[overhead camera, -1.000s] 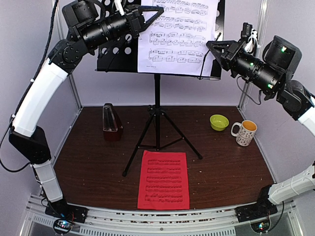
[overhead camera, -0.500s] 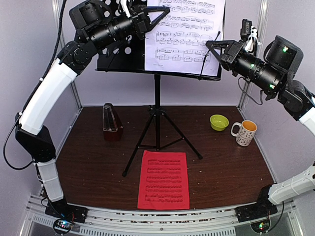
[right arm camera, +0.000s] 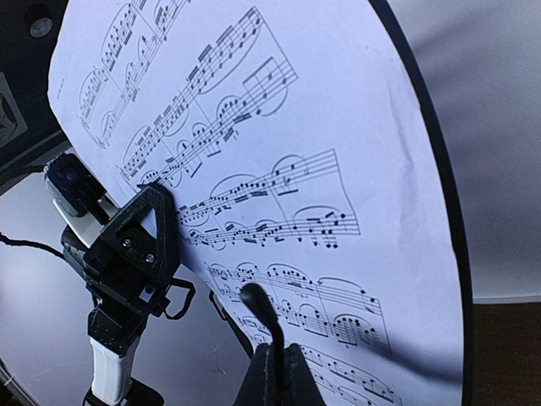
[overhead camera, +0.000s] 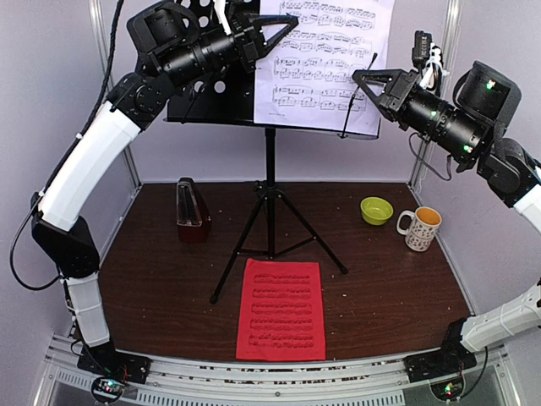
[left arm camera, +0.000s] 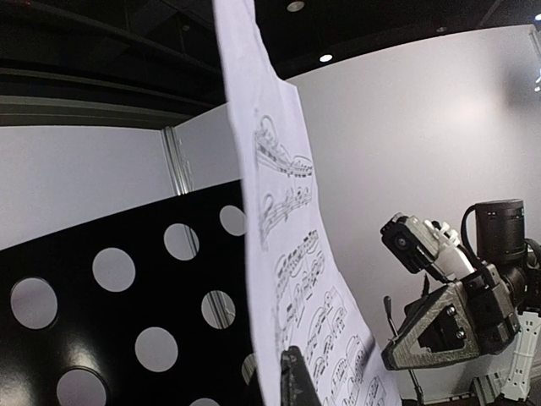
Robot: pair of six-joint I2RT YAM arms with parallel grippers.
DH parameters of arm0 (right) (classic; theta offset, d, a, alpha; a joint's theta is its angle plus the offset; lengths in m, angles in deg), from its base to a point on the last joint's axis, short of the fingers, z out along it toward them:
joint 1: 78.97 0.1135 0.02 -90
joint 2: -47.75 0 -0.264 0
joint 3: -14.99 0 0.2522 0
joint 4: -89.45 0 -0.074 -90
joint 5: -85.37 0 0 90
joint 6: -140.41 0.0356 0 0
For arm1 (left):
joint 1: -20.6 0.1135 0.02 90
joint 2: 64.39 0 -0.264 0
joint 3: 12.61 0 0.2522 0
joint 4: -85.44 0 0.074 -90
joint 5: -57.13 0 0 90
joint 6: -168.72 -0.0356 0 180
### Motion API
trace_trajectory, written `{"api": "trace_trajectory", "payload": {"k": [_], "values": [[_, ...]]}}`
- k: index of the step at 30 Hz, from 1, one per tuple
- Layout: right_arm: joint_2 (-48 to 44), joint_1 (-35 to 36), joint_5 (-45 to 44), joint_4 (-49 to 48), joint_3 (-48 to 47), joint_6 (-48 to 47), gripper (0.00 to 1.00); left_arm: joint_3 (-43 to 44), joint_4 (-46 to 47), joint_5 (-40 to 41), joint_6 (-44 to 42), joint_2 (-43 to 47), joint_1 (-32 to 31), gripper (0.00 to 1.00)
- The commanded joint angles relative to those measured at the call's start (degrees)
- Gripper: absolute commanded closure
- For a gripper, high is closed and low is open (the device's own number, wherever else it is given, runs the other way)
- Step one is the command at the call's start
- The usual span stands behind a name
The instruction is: Set up the instrument practice props
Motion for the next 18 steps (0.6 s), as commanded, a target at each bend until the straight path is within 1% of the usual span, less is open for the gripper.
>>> {"api": "trace_trajectory", "payload": {"k": [1,7,9,14,16,18], "values": [[-1.70,0.24,1.12,-0.86,-2.20,-1.79,1.00,0.13,3.77,-0.07,-0.79,-0.41,-0.15,1.00],[-1.31,0.25,1.33,-0.68,-2.66,-1.91,1.00,-0.26,2.45,1.02,-1.63,-0.44,-0.60,1.00],[-1.06,0.24,1.48,-0.64,-3.00,-1.93,1.00,-0.33,1.86,1.59,-1.99,-0.26,-0.60,0.97],[-0.34,0.24,1.77,-0.18,-4.05,-1.92,0.92,-2.73,2.14,3.78,-3.81,1.88,-0.60,0.90],[-0.06,0.24,1.85,-0.15,-4.32,-1.93,0.90,-3.37,2.20,4.05,-3.83,2.29,-0.60,0.89],[0.48,0.24,2.07,0.00,-4.91,-1.89,0.84,-3.50,1.98,4.20,-3.84,2.48,-0.62,0.87]]}}
